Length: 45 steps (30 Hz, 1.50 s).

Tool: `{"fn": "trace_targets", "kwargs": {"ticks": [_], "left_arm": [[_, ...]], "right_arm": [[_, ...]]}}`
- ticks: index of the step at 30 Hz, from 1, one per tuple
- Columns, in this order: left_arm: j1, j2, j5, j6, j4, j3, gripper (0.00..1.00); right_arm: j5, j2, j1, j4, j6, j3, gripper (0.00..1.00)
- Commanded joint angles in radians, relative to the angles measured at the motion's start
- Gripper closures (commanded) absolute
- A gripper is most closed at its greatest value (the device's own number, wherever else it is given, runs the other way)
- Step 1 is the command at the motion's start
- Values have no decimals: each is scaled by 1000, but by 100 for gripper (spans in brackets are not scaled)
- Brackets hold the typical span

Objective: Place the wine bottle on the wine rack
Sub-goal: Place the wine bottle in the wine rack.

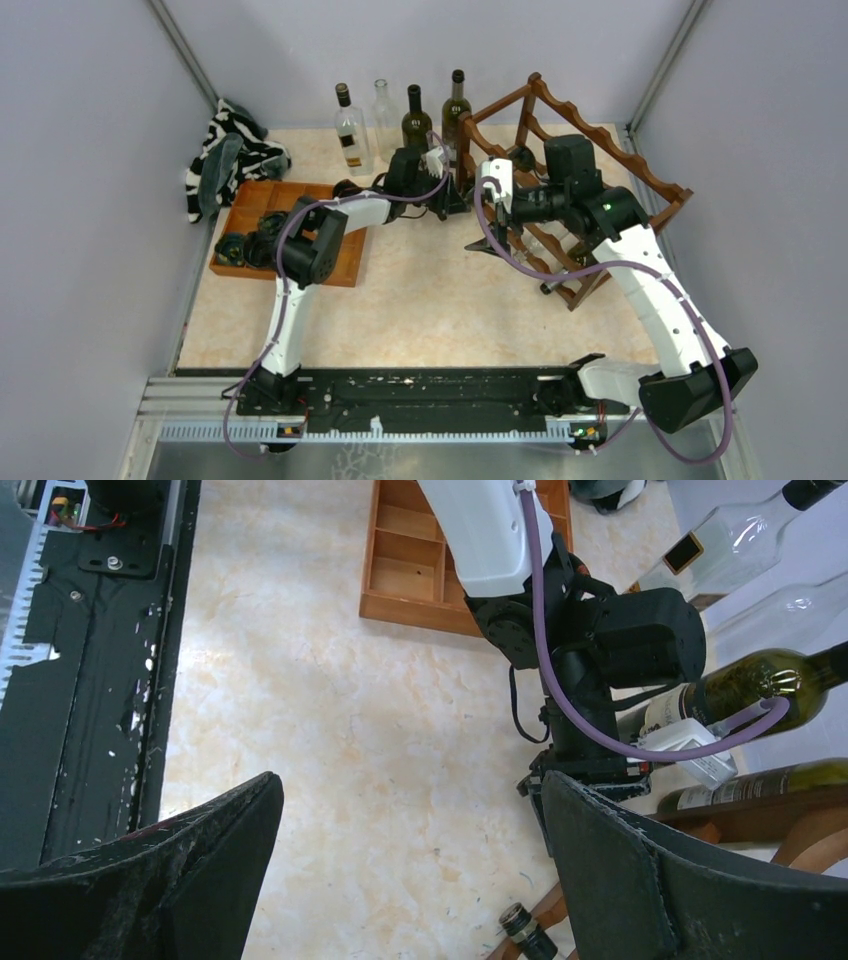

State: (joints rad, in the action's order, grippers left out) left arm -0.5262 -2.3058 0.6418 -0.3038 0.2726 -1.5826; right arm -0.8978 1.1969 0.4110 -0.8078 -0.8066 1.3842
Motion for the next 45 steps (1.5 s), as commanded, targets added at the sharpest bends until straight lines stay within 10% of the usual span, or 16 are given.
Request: {"fn": "trace_targets", "kwargs": {"ticks": [1, 29, 45], "left_arm": [[12, -19, -30, -34, 90, -81, 90], [-3, -26, -115, -145, 12, -126, 40], [-1, 443, -239, -76, 157, 407, 25]], "right_arm": [[-10, -3, -15, 22, 7, 47, 2], [-20, -15, -51, 34, 18, 32, 1], [75, -21, -121, 147, 291, 17, 1]]}}
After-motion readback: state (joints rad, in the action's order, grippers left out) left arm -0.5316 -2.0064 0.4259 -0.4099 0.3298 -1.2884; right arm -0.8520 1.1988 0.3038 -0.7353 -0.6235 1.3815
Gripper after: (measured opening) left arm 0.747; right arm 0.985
